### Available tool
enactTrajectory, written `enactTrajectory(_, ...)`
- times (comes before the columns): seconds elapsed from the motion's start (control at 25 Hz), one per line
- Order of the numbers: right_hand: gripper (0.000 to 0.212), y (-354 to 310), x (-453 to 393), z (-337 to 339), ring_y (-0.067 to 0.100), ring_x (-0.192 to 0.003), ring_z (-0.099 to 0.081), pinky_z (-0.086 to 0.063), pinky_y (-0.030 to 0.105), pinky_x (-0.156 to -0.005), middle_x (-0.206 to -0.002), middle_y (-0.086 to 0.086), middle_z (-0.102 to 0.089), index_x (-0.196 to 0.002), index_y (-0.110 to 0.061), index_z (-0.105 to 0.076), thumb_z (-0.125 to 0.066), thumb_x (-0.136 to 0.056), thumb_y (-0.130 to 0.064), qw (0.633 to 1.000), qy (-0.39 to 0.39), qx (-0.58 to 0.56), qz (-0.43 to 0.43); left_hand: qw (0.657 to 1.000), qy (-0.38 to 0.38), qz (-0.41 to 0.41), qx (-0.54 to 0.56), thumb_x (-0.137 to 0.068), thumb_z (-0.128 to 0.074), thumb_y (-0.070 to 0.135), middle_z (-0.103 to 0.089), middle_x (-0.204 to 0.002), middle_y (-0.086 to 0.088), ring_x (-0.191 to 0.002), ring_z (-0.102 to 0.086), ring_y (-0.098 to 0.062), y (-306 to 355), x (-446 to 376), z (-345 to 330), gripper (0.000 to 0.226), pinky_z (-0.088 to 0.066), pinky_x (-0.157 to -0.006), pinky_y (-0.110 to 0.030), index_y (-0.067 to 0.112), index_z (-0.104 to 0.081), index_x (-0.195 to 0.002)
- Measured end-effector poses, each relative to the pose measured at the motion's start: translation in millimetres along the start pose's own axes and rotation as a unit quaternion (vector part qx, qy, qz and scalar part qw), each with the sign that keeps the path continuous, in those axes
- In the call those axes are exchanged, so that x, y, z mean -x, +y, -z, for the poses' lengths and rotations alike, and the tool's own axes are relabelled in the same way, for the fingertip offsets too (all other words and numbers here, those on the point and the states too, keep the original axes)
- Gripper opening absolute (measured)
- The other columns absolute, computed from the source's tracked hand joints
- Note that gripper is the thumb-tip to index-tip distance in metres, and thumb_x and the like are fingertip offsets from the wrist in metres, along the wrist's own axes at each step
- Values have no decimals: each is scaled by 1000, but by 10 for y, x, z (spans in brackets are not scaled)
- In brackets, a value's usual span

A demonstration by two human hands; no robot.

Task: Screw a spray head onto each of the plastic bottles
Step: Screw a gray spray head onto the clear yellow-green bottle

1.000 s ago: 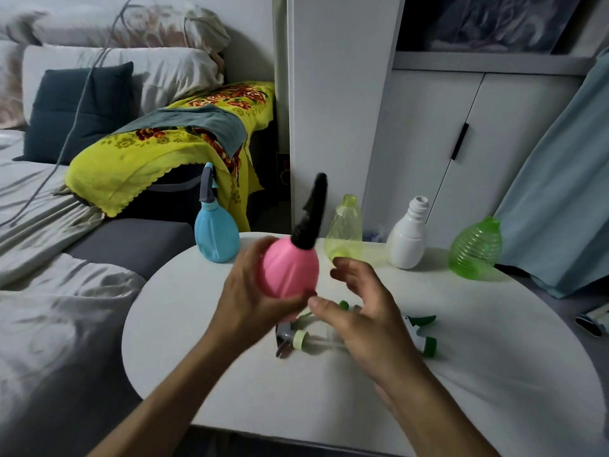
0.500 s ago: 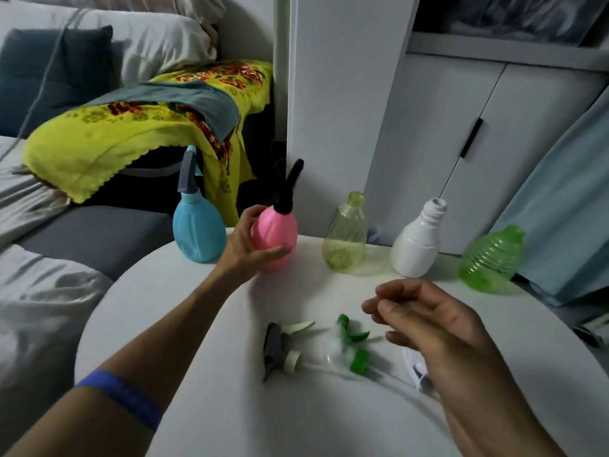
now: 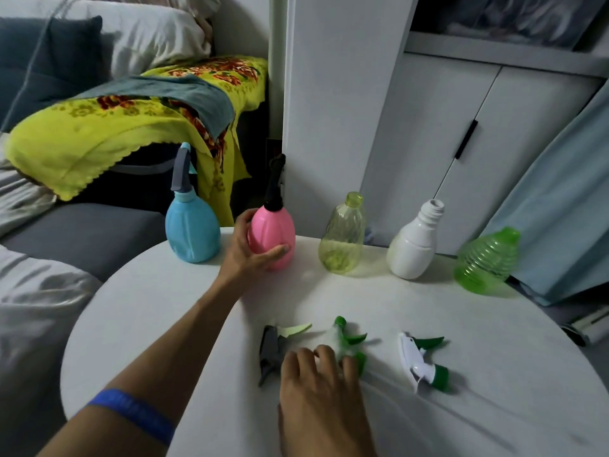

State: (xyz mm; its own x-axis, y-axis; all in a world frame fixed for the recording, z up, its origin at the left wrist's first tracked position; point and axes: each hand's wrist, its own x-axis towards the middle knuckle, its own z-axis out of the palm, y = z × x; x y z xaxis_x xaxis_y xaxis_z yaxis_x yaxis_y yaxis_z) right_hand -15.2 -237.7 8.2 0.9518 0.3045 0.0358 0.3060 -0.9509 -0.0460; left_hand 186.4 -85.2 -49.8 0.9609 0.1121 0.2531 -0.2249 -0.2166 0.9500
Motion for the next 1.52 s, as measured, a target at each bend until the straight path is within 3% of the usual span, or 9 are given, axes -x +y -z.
enactTrajectory(0.16,28,20,-56,-158,26,-69,-68,-58,41,-71,-61,1,-66,-62,-14,-73,-88,-42,-26,1000,-5,7,-9,998,10,35,-44,-65,-90,24,-38,-137,2,-114,-46,-15,-85,100,8,109,-50,-70,-5,33,-20,-148)
enactTrajectory(0.32,26,43,-69,-216,25,-77,-68,-53,44,-80,-68,-1,-69,-69,-18,-75,-87,-53,-34,999,4,12,-31,981,-12,168,-96,-56,-93,35,-20,-161,-11,-141,-34,-29,-64,355,114,135,-37,-111,-44,25,-2,-156)
enactTrajectory(0.44,19,73,-104,-151,25,-99,-60,-44,43,-90,-94,-2,-72,-90,-22,-72,-71,-75,-33,996,46,-72,-27,974,23,138,-181,-70,-88,24,-40,-151,-14,-130,-48,-34,151,597,188,100,-49,-99,-42,16,-29,-151)
enactTrajectory(0.56,25,383,-126,154,23,-101,-59,-41,38,-86,-104,-5,-73,-103,-26,-69,-59,-83,-38,965,160,-188,-90,955,130,-101,-246,-80,-77,6,-62,-121,-14,-104,-64,-31,608,747,256,48,-53,-80,-34,10,-57,-124)
enactTrajectory(0.64,12,683,-109,469,20,-86,-66,-51,35,-79,-90,-3,-77,-91,-23,-74,-72,-80,-28,874,228,-406,-135,933,113,-202,-275,-81,-74,5,-65,-116,-11,-100,-64,-26,958,694,230,40,-55,-81,-35,12,-59,-118)
enactTrajectory(0.8,18,1280,112,920,3,-74,-66,-49,20,-70,-76,-8,-75,-85,-17,-77,-74,-78,-2,598,243,-749,-150,938,75,-207,-269,-81,-74,5,-64,-123,-9,-107,-62,-25,1271,552,-229,48,-55,-90,-46,11,-57,-126)
enactTrajectory(1.08,20,1695,283,1018,-6,-79,-69,-47,16,-71,-86,-11,-79,-95,-19,-78,-74,-78,-9,626,288,-712,-134,986,3,79,-146,-60,-93,35,-29,-159,-10,-144,-31,-29,834,116,-1025,124,-32,-115,-43,16,-16,-155)
enactTrajectory(1.32,27,2032,278,1027,4,-85,-68,-46,24,-76,-85,-8,-78,-88,-24,-78,-78,-62,-28,619,320,-707,-121,995,-3,72,-72,-63,-92,25,-65,-109,1,-105,-64,-24,740,-16,-1155,66,-57,-84,-39,20,-55,-118)
enactTrajectory(1.52,36,2097,295,1076,12,-92,-61,-44,29,-79,-90,-10,-75,-96,-28,-79,-83,-62,-42,604,380,-693,-100,995,-20,-11,-96,-59,-92,36,-67,-111,6,-98,-65,-11,1203,319,-892,79,-53,-65,-15,28,-57,-129)
